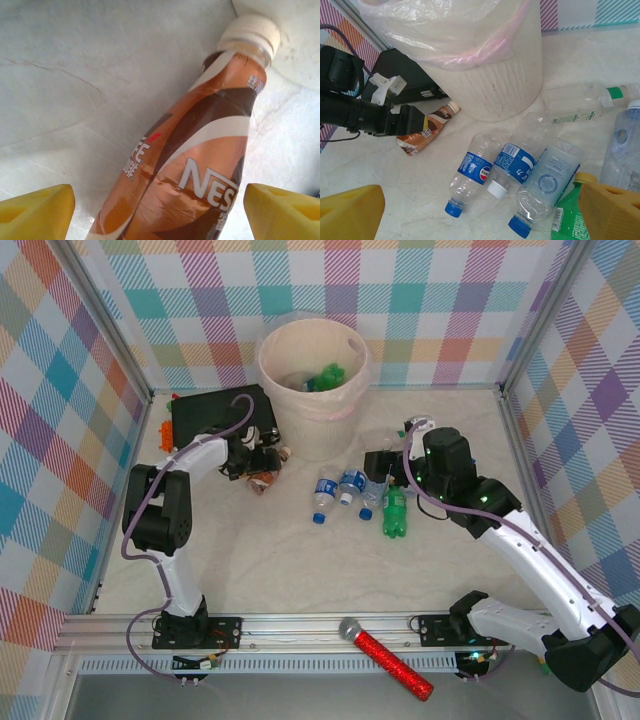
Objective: Put the plastic bottles in the bin
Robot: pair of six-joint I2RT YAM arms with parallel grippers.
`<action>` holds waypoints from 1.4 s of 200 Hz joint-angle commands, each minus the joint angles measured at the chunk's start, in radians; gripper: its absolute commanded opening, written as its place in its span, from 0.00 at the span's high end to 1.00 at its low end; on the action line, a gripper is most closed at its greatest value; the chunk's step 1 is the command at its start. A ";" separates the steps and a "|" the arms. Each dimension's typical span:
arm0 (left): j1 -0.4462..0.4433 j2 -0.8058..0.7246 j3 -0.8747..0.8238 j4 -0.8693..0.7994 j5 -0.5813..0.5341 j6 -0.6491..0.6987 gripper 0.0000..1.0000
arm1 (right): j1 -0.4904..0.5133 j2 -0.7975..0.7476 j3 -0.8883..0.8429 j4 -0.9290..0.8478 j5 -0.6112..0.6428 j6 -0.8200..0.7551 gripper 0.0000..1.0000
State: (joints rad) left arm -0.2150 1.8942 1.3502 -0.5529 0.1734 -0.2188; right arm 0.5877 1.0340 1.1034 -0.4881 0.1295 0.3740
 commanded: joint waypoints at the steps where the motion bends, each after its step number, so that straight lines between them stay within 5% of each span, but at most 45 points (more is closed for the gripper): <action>1: -0.024 -0.013 -0.006 -0.044 0.001 0.004 0.15 | -0.002 -0.003 0.027 0.025 -0.001 -0.007 0.01; 86: -0.086 0.073 0.036 -0.073 -0.011 0.009 0.24 | -0.001 -0.034 0.013 0.012 0.005 0.000 0.01; 137: -0.091 0.060 0.023 -0.078 -0.022 0.003 0.44 | -0.001 -0.037 0.012 0.010 -0.002 0.000 0.01; 223: -0.092 -0.204 -0.102 -0.121 -0.071 -0.066 0.46 | -0.002 -0.030 0.012 0.038 -0.021 -0.001 0.01; 280: -0.093 -0.402 -0.025 -0.198 -0.109 -0.123 0.46 | -0.002 -0.023 0.028 0.109 -0.079 -0.024 0.01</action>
State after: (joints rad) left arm -0.3000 1.5677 1.2633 -0.6914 0.0910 -0.3031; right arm 0.5877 1.0172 1.1034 -0.4480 0.0948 0.3733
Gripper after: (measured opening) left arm 0.544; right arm 0.990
